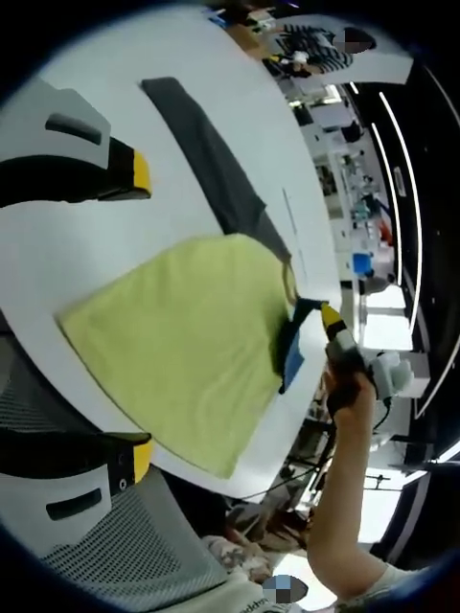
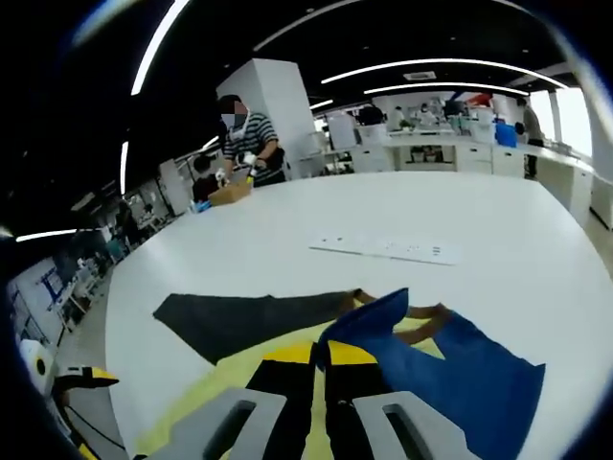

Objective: Fold the garment on the visible template until the final outline fits inside the template.

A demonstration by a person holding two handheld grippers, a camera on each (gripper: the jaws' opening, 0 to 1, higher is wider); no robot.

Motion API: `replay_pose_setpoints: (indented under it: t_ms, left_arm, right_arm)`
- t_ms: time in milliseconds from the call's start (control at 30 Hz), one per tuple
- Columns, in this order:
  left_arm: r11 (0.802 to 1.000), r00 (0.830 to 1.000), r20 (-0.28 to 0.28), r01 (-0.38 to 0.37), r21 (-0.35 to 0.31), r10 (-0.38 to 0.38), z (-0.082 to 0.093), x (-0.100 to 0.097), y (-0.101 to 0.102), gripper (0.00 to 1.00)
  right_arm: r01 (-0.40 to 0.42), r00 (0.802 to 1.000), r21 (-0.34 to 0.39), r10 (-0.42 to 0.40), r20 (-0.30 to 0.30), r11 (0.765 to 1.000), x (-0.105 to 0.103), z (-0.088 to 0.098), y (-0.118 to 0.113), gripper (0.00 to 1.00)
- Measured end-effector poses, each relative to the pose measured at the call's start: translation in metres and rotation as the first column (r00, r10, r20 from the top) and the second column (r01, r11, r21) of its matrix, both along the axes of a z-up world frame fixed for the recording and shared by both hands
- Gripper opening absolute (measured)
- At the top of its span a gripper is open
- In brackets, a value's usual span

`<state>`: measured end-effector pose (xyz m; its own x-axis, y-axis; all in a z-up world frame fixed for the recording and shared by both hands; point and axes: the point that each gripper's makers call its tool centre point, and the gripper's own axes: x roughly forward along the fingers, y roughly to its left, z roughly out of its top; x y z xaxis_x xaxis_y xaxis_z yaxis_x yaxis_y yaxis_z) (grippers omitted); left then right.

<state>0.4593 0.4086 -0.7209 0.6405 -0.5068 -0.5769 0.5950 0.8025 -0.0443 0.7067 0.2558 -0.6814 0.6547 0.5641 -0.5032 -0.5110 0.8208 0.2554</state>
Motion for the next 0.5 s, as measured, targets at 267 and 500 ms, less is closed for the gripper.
replay_pose_setpoints:
  t_ms: [267, 500]
  left_arm:
    - [1.000, 1.000, 0.002, -0.011, -0.004, 0.011, 0.001, 0.000, 0.001, 0.98]
    - [1.000, 1.000, 0.001, -0.022, -0.006, 0.022, 0.000, 0.000, 0.005, 0.98]
  right_arm:
    - [-0.044, 0.999, -0.011, 0.044, -0.001, 0.999, -0.001, 0.000, 0.021, 0.00]
    - [-0.101, 0.995, -0.016, 0.101, -0.004, 0.995, -0.005, -0.003, 0.043, 0.00]
